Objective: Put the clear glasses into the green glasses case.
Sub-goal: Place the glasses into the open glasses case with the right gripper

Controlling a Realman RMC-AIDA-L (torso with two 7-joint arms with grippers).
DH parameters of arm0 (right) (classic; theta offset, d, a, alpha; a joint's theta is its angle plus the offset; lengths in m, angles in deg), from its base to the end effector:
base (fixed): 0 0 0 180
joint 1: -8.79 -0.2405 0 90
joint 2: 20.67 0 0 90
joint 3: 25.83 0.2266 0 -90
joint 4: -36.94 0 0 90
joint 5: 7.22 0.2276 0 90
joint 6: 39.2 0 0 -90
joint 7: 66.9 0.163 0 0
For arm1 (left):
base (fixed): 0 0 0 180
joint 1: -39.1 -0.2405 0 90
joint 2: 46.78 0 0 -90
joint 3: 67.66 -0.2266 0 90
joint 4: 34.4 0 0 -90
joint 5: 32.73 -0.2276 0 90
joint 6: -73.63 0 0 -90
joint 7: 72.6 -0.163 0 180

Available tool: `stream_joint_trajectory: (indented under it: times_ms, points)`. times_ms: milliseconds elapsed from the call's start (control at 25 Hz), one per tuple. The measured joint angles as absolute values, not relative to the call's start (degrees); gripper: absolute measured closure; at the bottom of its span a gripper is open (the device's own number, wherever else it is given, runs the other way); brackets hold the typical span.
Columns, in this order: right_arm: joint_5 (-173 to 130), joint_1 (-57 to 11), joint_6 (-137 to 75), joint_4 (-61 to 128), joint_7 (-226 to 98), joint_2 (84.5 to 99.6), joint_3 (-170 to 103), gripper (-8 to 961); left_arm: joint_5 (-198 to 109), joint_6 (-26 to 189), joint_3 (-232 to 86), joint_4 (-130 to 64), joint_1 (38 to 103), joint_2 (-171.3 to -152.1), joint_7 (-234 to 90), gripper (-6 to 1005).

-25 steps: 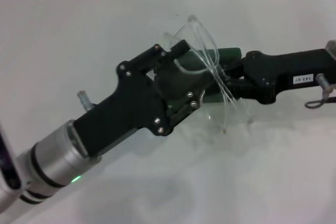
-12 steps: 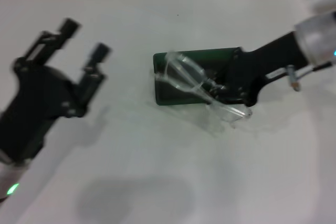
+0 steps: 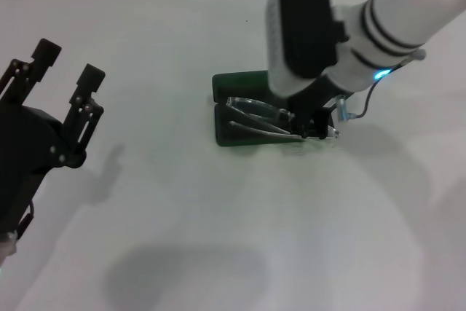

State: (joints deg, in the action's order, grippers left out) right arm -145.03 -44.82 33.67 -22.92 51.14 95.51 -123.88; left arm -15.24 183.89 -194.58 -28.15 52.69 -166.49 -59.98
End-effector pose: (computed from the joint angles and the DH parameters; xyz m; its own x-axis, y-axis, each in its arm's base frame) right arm 0.0817 0.3873 -0.0802 0.8972 0.1187 0.4254 0.1979 -0.9692 -0.1469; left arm -0.2547 0.2245 -0.0017 0.4749 -0.4480 0.7575 0.5192 -0.5523 -0.6522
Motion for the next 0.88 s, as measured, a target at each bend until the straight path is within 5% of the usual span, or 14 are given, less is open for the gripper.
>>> stream_joint_trajectory:
  times_ms: [880]
  points:
    - [-158.2, -44.9, 24.7, -27.7, 57.8, 95.52, -140.7, 771, -15.2, 182.7, -194.4, -28.7, 53.7, -166.49, -60.0, 467]
